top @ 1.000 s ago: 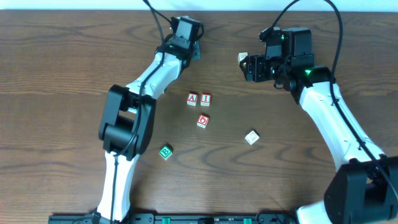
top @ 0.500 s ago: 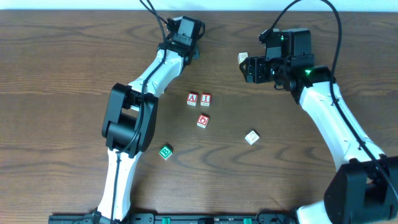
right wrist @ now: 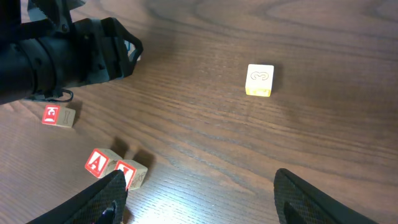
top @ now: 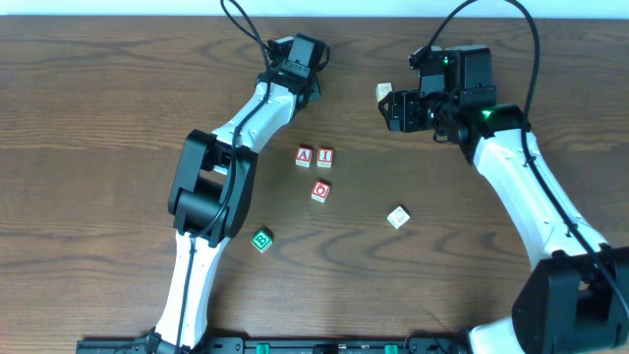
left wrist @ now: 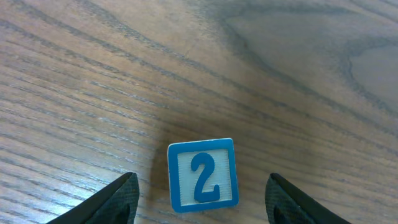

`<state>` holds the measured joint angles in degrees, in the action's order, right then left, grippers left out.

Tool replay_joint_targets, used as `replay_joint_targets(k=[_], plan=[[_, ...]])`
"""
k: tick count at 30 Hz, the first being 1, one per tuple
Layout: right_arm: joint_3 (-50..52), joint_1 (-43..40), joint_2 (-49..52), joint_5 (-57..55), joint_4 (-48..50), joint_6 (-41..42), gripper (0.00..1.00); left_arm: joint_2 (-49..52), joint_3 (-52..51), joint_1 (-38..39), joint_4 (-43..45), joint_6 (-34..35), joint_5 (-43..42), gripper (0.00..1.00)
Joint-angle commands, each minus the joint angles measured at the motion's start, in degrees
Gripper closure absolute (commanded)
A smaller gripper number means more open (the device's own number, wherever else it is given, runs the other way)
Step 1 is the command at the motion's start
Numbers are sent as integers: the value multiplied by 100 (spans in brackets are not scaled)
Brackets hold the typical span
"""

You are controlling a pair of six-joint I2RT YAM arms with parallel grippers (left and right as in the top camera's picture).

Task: Spell out Ai2
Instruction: 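Move the left gripper to the blue 2 block and grasp it, then lift the blue 2 block and carry it right of the I block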

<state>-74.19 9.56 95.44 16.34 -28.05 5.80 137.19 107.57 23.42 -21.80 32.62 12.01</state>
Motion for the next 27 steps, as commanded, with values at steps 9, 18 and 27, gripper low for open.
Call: replay_joint_targets(k=[9,18,27], plan=[[-114,-22,7,59,-26,-76,25,234,120,-26,144,107,17,37],[-125,-76,-55,63,-120,-79,25,317,120,-92,177,111,15,39],[-125,-94,-72,61,-133,-142,26,317,120,-101,236,129,-4,51]])
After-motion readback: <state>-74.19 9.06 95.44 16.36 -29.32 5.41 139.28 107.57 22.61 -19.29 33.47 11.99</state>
